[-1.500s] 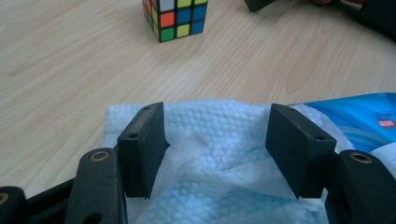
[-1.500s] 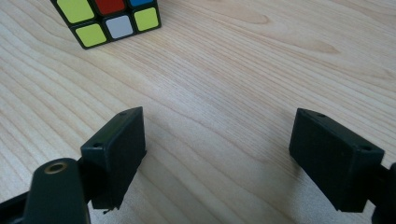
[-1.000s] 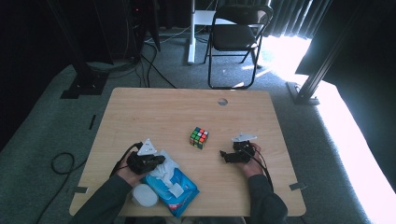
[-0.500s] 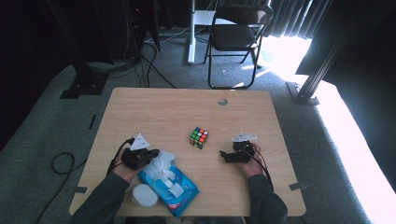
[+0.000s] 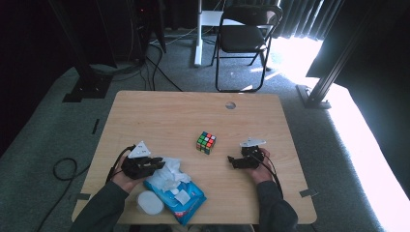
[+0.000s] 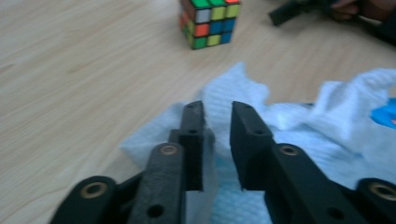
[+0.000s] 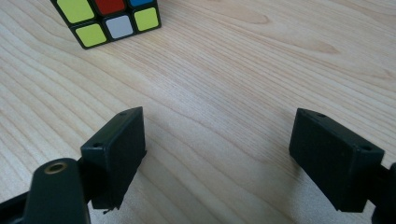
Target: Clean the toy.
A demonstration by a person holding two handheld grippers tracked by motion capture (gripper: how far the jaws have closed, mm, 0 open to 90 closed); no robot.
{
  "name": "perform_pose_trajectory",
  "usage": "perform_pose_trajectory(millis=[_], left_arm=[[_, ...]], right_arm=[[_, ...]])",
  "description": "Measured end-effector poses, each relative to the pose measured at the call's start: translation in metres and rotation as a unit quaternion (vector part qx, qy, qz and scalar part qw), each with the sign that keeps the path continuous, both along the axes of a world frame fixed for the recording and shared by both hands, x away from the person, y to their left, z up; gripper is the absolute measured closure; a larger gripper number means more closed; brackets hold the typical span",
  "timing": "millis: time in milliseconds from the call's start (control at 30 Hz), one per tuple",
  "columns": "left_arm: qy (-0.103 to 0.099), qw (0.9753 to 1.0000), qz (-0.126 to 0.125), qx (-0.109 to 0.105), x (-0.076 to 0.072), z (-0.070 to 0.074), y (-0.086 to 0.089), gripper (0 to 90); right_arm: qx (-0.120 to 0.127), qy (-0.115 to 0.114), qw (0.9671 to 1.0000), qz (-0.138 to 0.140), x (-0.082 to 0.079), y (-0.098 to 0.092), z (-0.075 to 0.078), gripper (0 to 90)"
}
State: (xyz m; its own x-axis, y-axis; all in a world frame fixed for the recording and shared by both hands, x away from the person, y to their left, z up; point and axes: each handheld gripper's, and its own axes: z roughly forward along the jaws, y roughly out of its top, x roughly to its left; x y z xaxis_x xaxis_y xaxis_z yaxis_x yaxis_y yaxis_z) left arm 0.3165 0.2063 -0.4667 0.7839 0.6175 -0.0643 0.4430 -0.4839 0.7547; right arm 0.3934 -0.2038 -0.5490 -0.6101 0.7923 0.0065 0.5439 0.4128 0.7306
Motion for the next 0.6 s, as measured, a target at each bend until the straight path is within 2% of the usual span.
perform_pose_trajectory(millis=[133, 200, 267, 300, 400, 600], left_arm=[[0.010, 0.9995, -0.029, -0.009, -0.002, -0.002, -0.005, 55.9], [0.010, 0.9993, -0.035, -0.011, -0.003, -0.004, -0.007, 45.1], [0.013, 0.9993, -0.034, -0.010, -0.002, -0.006, -0.008, 39.6], [0.015, 0.9993, -0.033, -0.009, -0.001, -0.007, -0.009, 37.6], [0.015, 0.9996, -0.018, 0.012, 0.001, -0.014, -0.011, 36.2], [0.024, 0.9995, -0.020, 0.009, 0.003, -0.015, -0.010, 36.4]], right_arm=[[0.000, 0.000, 1.0000, 0.000, 0.000, 0.000, 0.000, 18.3], [0.000, 0.000, 1.0000, 0.000, 0.000, 0.000, 0.000, 18.3], [0.000, 0.000, 1.0000, 0.000, 0.000, 0.000, 0.000, 18.3], [0.000, 0.000, 1.0000, 0.000, 0.000, 0.000, 0.000, 18.2], [0.000, 0.000, 1.0000, 0.000, 0.000, 0.000, 0.000, 18.2], [0.000, 0.000, 1.0000, 0.000, 0.000, 0.000, 0.000, 18.2]])
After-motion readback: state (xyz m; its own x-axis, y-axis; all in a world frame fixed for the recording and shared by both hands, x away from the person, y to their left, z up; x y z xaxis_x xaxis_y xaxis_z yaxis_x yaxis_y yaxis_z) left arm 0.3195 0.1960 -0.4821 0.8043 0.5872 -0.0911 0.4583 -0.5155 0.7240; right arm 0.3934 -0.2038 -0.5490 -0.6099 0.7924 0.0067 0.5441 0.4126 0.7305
